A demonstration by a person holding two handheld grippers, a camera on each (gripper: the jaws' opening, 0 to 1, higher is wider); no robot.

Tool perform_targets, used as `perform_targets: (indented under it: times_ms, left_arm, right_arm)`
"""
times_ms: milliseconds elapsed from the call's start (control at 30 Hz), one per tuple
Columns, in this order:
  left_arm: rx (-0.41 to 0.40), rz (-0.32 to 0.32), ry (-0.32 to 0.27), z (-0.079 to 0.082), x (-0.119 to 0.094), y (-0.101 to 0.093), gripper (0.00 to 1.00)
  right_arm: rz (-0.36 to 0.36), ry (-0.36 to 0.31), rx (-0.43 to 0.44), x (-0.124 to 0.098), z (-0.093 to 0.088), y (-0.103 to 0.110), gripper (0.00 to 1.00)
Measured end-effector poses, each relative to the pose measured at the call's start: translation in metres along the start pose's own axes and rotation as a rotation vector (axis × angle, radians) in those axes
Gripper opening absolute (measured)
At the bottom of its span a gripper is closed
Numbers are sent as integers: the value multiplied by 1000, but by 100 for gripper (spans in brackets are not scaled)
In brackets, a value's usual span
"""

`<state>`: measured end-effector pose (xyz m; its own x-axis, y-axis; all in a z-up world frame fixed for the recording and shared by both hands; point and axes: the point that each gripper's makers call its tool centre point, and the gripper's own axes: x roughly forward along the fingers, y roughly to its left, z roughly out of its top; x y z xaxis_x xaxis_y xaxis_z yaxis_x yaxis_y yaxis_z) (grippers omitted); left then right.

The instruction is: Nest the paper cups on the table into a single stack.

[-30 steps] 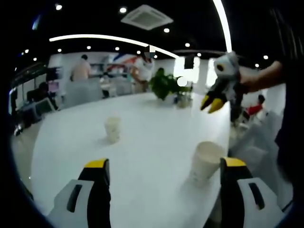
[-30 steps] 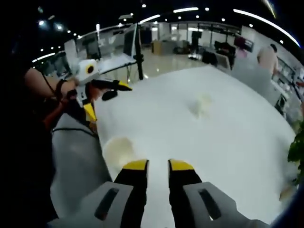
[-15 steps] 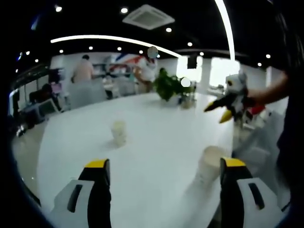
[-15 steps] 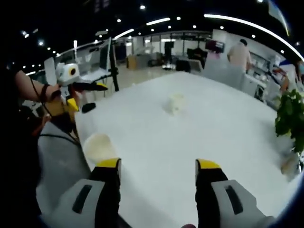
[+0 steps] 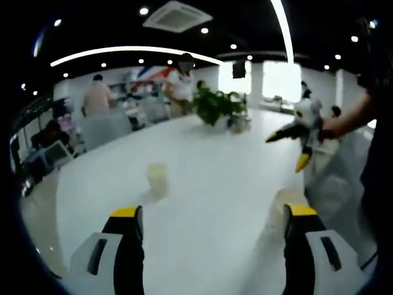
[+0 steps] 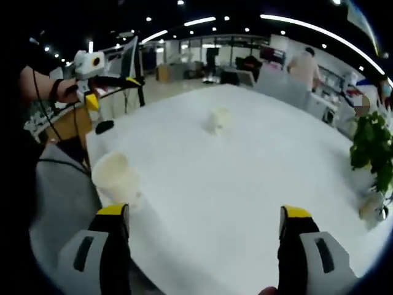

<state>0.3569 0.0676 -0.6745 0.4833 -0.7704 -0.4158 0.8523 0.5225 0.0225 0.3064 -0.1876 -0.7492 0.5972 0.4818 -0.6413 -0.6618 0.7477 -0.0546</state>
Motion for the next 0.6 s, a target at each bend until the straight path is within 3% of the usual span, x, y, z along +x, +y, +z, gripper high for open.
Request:
perform_targets:
  times_ms: [133, 267, 467, 600]
  left_arm:
    - [111, -28, 37, 11, 5, 9, 90]
    - [165, -68, 51, 22, 12, 16, 88]
    - [201, -88, 2, 50, 26, 24, 84]
    - [260, -122, -63, 74, 29, 14, 73]
  right_arm:
    - [-9, 8, 8, 1, -6, -1, 100]
    - [-12, 6, 38, 2, -11, 0, 100]
    - [-29, 13, 47, -3, -19, -2, 100]
    - [-39, 5, 66, -8, -23, -4, 100]
